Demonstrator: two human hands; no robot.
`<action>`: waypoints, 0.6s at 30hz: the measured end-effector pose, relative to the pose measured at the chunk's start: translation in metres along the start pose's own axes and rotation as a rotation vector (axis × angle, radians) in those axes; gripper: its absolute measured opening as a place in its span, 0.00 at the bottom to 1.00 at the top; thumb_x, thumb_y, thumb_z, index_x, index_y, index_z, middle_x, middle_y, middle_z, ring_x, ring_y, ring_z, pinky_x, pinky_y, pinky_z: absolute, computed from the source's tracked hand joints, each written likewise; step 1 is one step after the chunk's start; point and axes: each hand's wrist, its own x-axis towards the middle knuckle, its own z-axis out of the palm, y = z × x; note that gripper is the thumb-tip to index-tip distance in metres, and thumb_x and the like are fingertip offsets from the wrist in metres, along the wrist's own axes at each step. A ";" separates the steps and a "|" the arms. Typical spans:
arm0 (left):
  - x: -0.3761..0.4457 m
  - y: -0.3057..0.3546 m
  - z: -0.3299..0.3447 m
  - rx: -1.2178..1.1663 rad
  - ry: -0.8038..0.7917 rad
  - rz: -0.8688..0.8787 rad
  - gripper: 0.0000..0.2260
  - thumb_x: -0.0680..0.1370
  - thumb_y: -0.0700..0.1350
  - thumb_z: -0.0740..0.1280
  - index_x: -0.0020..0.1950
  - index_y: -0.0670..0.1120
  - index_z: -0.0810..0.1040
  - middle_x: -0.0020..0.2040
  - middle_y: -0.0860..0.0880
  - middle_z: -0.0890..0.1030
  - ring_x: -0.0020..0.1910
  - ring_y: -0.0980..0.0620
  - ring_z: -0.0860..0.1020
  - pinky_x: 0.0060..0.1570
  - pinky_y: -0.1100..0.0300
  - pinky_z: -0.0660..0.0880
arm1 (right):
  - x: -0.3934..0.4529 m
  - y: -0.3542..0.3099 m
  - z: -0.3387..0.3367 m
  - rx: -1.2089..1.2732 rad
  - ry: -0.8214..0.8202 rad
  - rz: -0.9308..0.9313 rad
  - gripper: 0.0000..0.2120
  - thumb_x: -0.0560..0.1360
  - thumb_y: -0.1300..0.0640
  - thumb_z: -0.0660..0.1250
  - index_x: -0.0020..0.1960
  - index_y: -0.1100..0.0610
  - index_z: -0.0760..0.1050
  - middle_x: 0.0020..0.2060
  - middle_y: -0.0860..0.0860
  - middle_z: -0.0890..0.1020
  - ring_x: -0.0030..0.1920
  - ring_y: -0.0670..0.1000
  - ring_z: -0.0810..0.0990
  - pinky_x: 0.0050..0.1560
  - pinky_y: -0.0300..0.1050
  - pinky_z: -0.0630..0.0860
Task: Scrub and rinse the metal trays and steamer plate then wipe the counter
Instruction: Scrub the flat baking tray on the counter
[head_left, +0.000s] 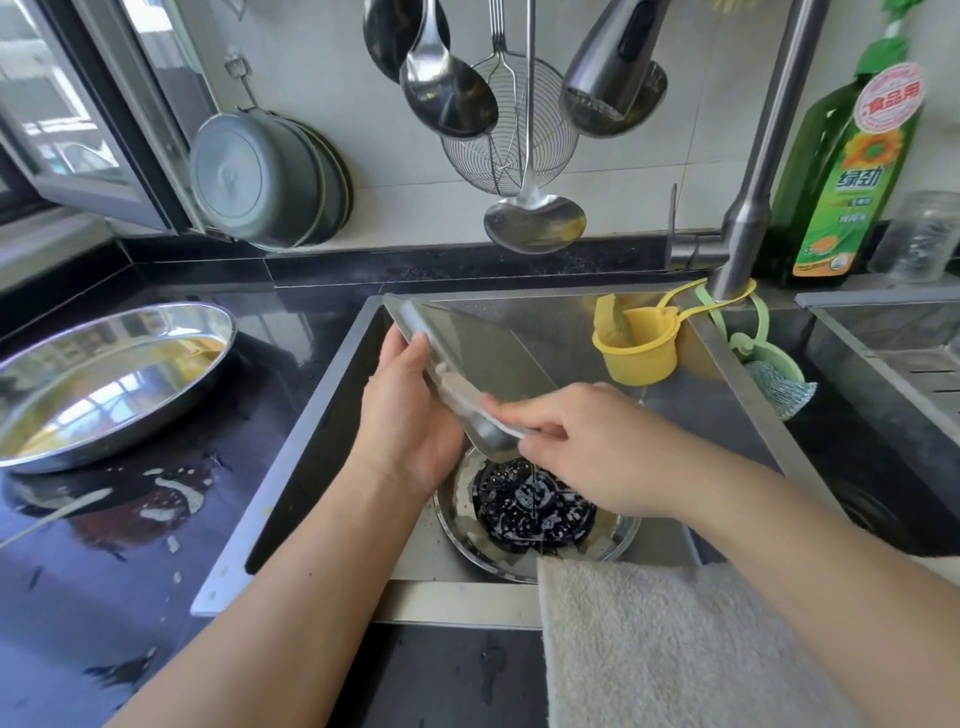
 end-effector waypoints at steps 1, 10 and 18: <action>0.002 0.005 -0.002 -0.015 0.015 0.014 0.16 0.88 0.42 0.53 0.75 0.46 0.72 0.67 0.39 0.81 0.62 0.42 0.82 0.59 0.39 0.80 | -0.005 0.002 -0.005 -0.006 -0.055 -0.010 0.24 0.83 0.54 0.61 0.70 0.26 0.67 0.25 0.46 0.68 0.26 0.45 0.63 0.27 0.36 0.63; 0.001 0.006 -0.003 -0.087 0.166 -0.055 0.14 0.86 0.36 0.54 0.66 0.44 0.76 0.54 0.41 0.84 0.46 0.45 0.86 0.42 0.46 0.84 | 0.009 0.014 0.007 -0.171 0.053 -0.109 0.26 0.84 0.56 0.59 0.71 0.27 0.64 0.41 0.46 0.74 0.45 0.47 0.74 0.49 0.51 0.75; 0.009 0.009 -0.011 -0.089 0.183 -0.051 0.17 0.86 0.35 0.53 0.70 0.44 0.75 0.62 0.38 0.83 0.60 0.37 0.83 0.62 0.32 0.77 | 0.008 0.044 0.001 -0.028 0.129 -0.157 0.19 0.81 0.58 0.69 0.59 0.33 0.81 0.46 0.41 0.76 0.47 0.44 0.76 0.49 0.52 0.77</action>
